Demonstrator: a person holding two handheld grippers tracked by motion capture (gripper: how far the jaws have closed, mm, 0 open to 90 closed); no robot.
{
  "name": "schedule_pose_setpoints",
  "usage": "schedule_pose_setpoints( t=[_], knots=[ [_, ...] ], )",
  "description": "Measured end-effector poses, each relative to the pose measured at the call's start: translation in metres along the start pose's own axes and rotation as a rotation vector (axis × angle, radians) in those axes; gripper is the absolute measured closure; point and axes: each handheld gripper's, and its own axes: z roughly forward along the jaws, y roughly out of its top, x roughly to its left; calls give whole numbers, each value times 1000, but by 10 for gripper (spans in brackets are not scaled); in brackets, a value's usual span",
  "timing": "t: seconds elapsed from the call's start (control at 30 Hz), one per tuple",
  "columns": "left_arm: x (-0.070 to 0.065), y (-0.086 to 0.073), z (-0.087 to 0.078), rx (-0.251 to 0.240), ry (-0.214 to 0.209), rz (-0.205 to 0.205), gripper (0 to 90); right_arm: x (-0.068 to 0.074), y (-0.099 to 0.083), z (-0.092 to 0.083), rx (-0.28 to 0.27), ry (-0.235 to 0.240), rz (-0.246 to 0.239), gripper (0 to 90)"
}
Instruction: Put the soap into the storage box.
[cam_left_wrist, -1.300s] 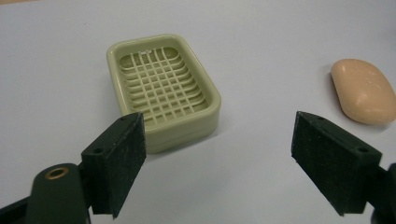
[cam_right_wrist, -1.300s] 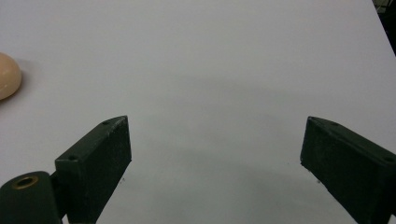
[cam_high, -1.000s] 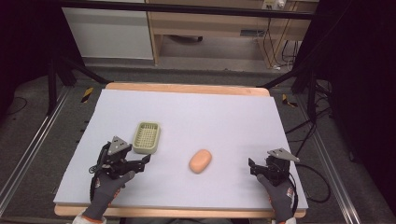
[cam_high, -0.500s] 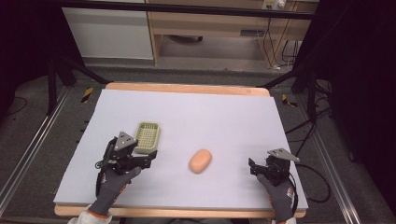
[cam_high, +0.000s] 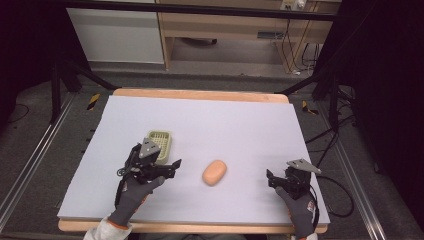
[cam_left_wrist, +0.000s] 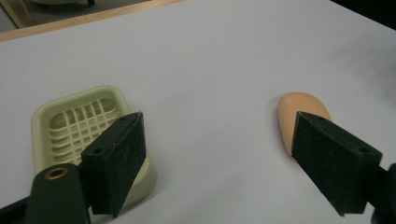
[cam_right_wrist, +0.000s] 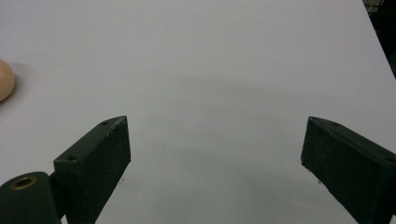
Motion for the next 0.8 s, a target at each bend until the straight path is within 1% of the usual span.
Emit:
schedule_pose_setpoints(
  t=[0.23,0.27,0.3,0.33,0.47,0.57,0.67,0.8],
  knots=[
    [-13,9,11,4,-22,20,171,0,0,0,4,-3,5,84],
    [-14,10,12,5,-24,21,172,0,0,1,6,-1,0,85],
    [-18,13,16,5,-31,27,171,0,0,1,9,-4,1,84],
    [-18,13,16,5,-31,27,172,0,0,1,9,-4,1,84],
    [-27,16,21,12,-41,47,172,1,0,1,8,-3,12,84],
    [-30,18,24,15,-42,58,171,0,0,1,8,-4,5,84],
    [-30,18,25,20,-44,56,172,1,0,1,9,-2,10,84],
    [-33,19,30,23,-49,55,172,0,0,1,6,-6,4,84]
  ],
)
